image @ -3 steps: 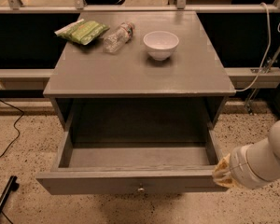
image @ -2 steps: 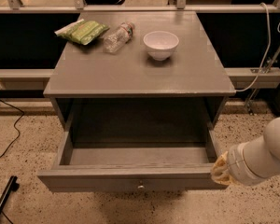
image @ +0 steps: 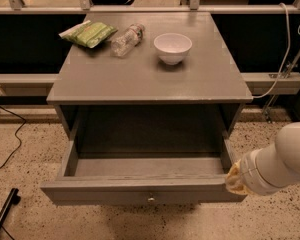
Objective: Close top drawer
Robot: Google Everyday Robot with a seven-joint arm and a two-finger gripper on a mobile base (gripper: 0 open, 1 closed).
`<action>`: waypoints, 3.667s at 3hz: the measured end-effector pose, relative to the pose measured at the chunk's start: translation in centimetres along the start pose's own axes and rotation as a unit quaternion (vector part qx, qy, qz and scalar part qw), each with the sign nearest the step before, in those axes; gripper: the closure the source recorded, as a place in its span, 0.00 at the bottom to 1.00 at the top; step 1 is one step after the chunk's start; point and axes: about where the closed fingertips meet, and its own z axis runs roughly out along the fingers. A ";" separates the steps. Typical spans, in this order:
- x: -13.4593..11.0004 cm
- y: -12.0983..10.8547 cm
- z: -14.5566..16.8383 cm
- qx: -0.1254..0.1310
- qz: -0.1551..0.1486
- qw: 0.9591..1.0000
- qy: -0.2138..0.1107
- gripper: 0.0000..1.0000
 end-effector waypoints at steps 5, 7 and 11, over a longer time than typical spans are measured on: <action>0.3 -1.0 0.8 -0.017 0.007 0.999 0.038 1.00; -0.3 -0.8 1.6 -0.016 0.008 1.000 0.013 1.00; -4.7 -6.6 11.1 0.031 -0.036 0.995 -0.087 1.00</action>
Offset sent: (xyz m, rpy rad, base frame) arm 0.0154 0.0047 -0.0319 -0.0934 0.0769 -0.0369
